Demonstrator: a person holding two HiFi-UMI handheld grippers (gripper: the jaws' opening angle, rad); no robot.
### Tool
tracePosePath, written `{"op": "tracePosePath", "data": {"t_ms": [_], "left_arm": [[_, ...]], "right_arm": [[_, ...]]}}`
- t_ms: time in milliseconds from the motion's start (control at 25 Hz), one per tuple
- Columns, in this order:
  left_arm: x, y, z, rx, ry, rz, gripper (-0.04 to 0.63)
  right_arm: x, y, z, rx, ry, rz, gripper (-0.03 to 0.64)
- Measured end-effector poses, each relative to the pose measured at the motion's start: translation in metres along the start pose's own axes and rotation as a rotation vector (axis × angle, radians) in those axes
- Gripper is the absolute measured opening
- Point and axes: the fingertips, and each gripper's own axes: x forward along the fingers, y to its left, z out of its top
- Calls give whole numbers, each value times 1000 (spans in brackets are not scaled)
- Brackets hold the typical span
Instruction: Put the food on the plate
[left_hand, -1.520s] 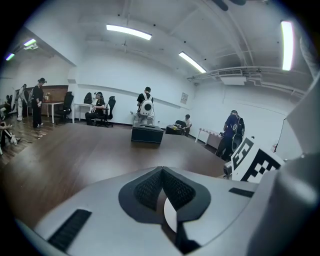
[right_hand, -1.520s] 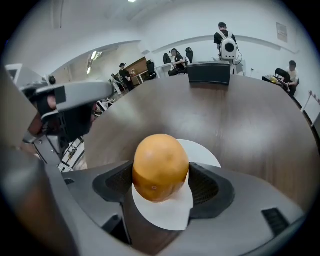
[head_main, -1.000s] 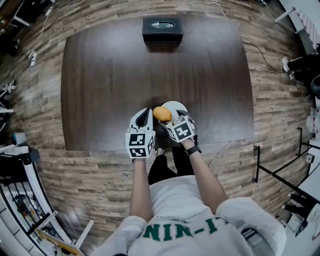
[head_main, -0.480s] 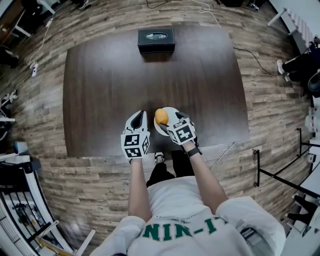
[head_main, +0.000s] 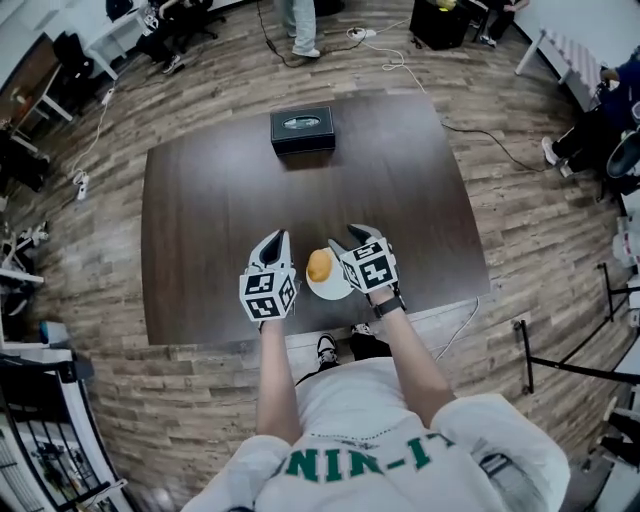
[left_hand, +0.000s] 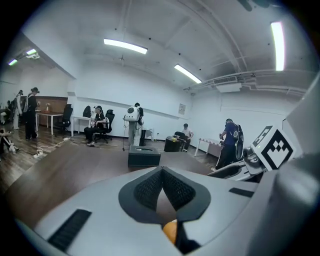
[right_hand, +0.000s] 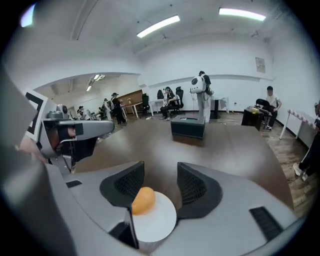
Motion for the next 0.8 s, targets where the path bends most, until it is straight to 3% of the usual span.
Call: {"op": "tracePosePath", "data": {"t_ms": [400,800], "left_arm": [[-1,-34,88,81,-130,-42,12],[-21,-58,161,133,-278,-53,12]], "right_arm": [[-77,-30,105,2,-293,-99,111],[-153,-38,171,-6,-538,-152,17]]}}
